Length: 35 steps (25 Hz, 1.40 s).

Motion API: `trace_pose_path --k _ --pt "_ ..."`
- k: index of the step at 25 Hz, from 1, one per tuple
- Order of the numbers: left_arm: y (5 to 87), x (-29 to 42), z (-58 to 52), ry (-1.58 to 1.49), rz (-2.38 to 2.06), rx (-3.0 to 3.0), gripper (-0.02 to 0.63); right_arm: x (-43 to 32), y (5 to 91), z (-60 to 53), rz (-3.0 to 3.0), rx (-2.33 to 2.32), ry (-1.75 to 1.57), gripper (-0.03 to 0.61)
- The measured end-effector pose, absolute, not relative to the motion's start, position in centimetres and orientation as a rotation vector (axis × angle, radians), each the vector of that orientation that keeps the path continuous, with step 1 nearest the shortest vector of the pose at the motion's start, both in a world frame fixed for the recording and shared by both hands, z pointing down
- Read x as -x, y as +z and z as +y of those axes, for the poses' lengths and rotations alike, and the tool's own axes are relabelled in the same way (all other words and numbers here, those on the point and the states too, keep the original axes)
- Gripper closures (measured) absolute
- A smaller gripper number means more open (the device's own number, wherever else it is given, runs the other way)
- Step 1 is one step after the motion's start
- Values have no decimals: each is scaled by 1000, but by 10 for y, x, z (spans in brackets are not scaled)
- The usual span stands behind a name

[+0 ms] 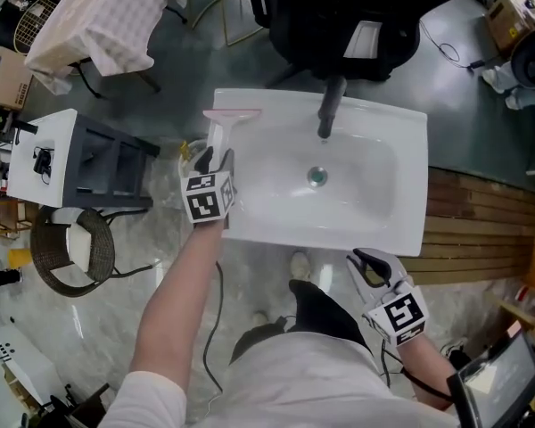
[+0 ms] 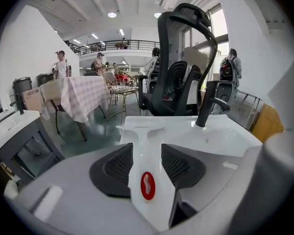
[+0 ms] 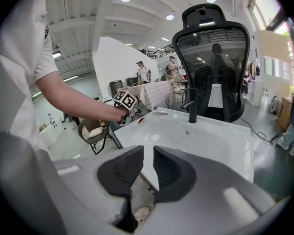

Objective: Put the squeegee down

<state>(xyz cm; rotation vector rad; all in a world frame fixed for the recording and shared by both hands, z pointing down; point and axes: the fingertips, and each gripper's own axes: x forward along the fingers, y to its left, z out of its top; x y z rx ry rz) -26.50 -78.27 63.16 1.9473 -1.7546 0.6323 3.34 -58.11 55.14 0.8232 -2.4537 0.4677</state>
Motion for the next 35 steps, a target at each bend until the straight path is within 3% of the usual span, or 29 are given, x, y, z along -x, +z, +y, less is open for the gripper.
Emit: trace_pose_path --k 10,17,20,35 --pt "560 272 -664 494 -1683 -2055 432 19 514 -516 -2520 -793 388 529" --pt "519 287 -526 480 -1593 -2148 607 61 490 -439 -2547 -861 360 548" --pt "506 292 -460 452 -1518 -2183 607 82 478 -400 -2564 -878 337 575" --pt "421 296 -174 220 -1239 -2377 607 149 426 -200 -2595 -901 245 577"
